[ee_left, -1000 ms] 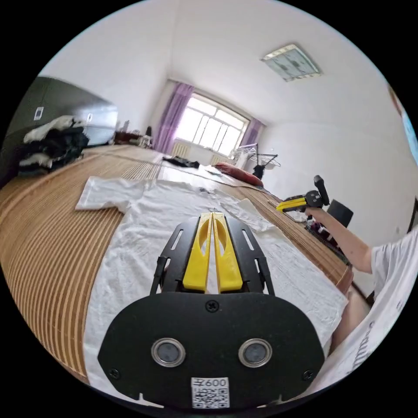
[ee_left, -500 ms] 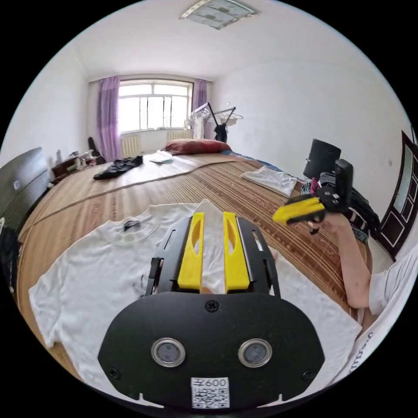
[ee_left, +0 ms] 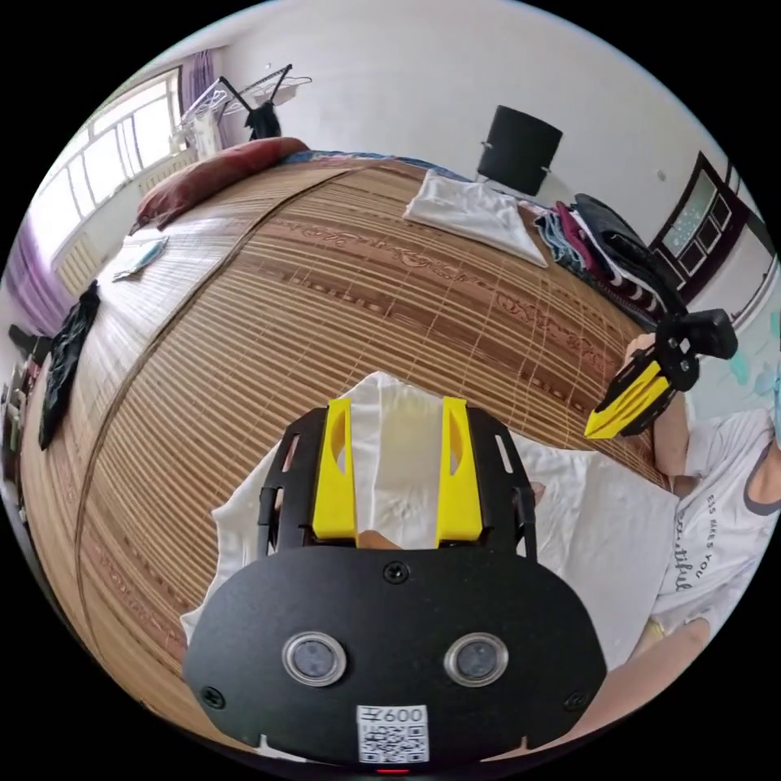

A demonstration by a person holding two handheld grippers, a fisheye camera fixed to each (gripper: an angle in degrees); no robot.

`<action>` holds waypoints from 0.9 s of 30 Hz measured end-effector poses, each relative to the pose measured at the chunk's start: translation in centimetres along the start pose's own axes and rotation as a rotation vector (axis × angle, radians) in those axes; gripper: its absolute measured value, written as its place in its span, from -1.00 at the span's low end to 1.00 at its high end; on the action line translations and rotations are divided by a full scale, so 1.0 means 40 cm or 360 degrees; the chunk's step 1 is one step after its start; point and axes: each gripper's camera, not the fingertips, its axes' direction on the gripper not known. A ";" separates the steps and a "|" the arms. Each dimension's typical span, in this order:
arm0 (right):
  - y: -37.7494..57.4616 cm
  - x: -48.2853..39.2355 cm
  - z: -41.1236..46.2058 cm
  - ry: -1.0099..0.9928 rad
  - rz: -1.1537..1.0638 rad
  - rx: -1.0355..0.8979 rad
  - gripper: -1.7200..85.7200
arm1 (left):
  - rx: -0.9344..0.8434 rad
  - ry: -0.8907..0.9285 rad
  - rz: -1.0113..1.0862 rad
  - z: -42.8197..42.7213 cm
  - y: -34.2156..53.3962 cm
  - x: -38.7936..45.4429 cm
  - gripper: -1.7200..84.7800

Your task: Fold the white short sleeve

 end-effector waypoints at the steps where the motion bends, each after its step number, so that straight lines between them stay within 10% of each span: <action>1: 0.004 0.014 -0.001 -0.0005 0.0029 0.0005 -0.98 | -0.0036 0.0000 -0.0013 -0.005 -0.015 -0.012 -0.65; 5: 0.025 0.060 -0.014 -0.0074 0.0093 0.0061 -0.98 | -0.0031 0.0331 -0.0047 -0.066 -0.082 -0.068 -0.72; 27: 0.149 0.253 -0.101 -0.0164 0.0386 0.0365 -0.98 | -0.0222 0.0210 0.0041 -0.401 -0.343 -0.058 -0.93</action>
